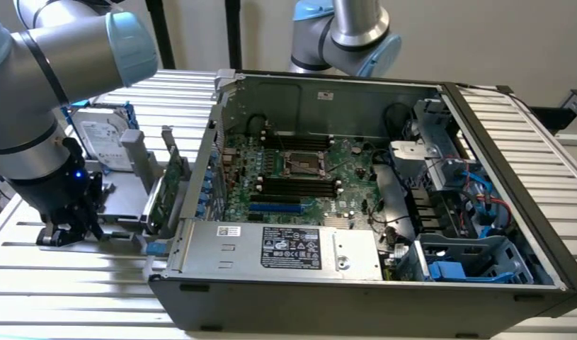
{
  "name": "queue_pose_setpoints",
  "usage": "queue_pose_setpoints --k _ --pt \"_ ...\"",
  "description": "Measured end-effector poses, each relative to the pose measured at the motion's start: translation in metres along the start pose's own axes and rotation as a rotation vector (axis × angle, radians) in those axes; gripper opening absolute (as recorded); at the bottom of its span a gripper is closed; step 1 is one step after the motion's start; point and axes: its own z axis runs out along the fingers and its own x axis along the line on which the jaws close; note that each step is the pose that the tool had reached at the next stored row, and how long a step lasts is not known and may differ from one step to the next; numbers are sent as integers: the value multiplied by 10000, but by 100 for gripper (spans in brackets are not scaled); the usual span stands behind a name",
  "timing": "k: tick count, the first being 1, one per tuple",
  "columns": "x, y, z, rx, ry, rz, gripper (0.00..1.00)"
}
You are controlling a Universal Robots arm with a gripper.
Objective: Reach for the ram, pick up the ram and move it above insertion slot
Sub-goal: 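Pick up the ram and move it above insertion slot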
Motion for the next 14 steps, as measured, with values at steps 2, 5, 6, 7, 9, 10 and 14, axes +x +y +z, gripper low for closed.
queue_pose_setpoints --k 2,5,6,7,9,10,14 --pt "0 0 0 0 0 0 13" --pt "0 0 0 0 1 0 13" --pt "0 0 0 0 0 0 13" --pt "0 0 -4 1 -2 0 13" --pt "0 1 -29 0 -1 -4 13" --pt "-1 2 -48 -1 0 -8 13" --pt "-2 5 -143 -2 2 -36 13"
